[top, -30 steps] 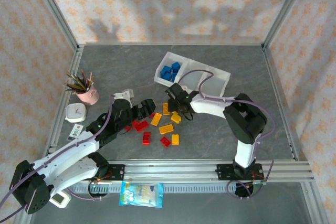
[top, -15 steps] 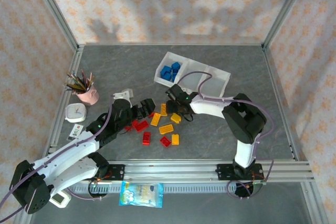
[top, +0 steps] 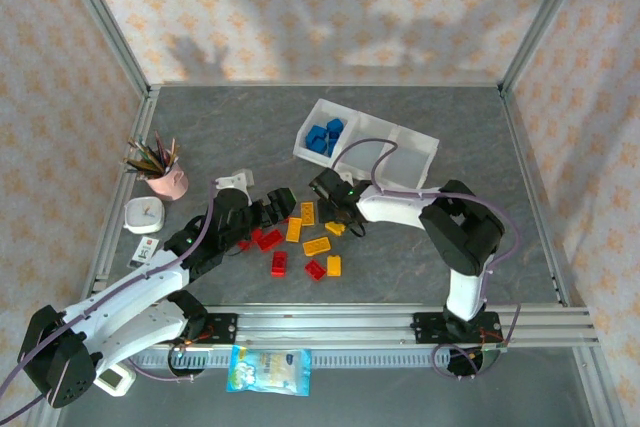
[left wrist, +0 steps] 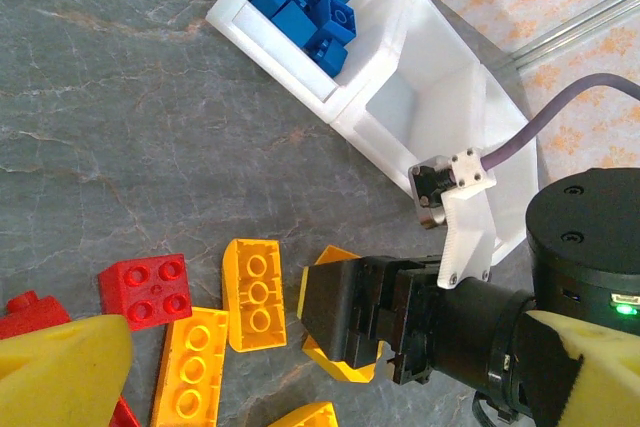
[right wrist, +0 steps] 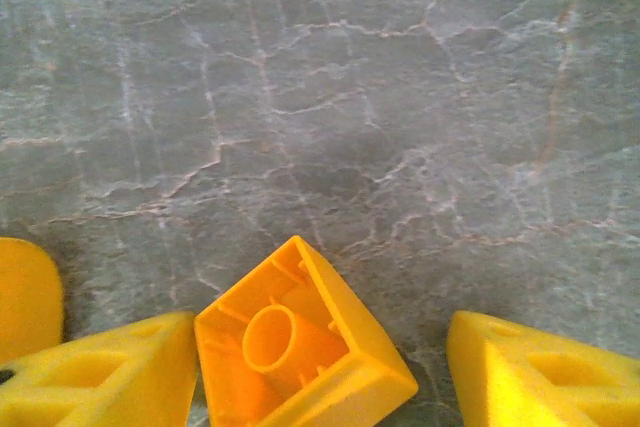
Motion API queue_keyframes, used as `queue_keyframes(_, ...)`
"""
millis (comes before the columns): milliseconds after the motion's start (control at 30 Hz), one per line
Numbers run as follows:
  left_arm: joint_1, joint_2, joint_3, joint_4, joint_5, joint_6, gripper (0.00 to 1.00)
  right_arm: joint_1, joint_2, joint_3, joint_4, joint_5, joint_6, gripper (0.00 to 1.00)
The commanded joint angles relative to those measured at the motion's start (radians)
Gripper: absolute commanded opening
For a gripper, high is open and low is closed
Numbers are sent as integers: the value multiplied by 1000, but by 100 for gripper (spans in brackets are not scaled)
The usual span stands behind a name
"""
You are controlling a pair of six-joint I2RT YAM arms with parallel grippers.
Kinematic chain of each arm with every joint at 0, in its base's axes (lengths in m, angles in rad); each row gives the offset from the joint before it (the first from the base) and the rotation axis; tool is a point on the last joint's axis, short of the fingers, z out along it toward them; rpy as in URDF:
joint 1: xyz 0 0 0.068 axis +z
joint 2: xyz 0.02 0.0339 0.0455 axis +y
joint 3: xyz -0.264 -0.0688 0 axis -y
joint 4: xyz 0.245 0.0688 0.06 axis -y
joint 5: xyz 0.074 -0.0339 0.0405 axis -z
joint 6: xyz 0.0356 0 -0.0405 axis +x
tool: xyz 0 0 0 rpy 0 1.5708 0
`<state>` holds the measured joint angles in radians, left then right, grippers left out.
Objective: Sort the legos into containers by color
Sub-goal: Pick up the lego from the center of the table.
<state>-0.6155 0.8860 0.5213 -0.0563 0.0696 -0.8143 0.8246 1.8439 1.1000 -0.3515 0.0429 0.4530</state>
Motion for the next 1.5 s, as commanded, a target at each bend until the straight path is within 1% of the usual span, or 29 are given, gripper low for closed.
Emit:
queue_keyframes(0,-7,2,0,13,-19,-5,99,-16,14,-3,-62,68,-6,66)
queue_keyframes(100,-7,2,5,13,-16,-3,99,-28,36,24,-64,73,-22,66)
queue_keyframes(267,-7,0,12,2,-16,-2,99,-48,52,23,-46,61,-40,60)
queue_keyframes(400,-7,1,5,16,-18,-3,99,-72,64,37,-44,67,-56,59)
queue_keyframes(667,-7,10,8,18,-17,0,99,-105,54,17,-10,47,-79,49)
queue_keyframes(800,-7,10,6,18,-19,1,99,-107,50,13,3,33,-91,43)
queue_keyframes(967,-7,14,12,21,-17,1,99,-111,42,17,8,24,-99,38)
queue_keyframes(1067,-7,18,17,22,-17,5,99,-118,23,19,9,8,-104,34)
queue_keyframes(1267,-7,41,49,31,-9,18,99,-137,-40,70,-29,20,-121,32)
queue_keyframes(1367,-7,64,64,48,1,24,99,-150,-65,124,-46,34,-138,32)
queue_keyframes(1467,-8,91,85,64,6,31,99,-179,-54,193,-68,59,-151,32)
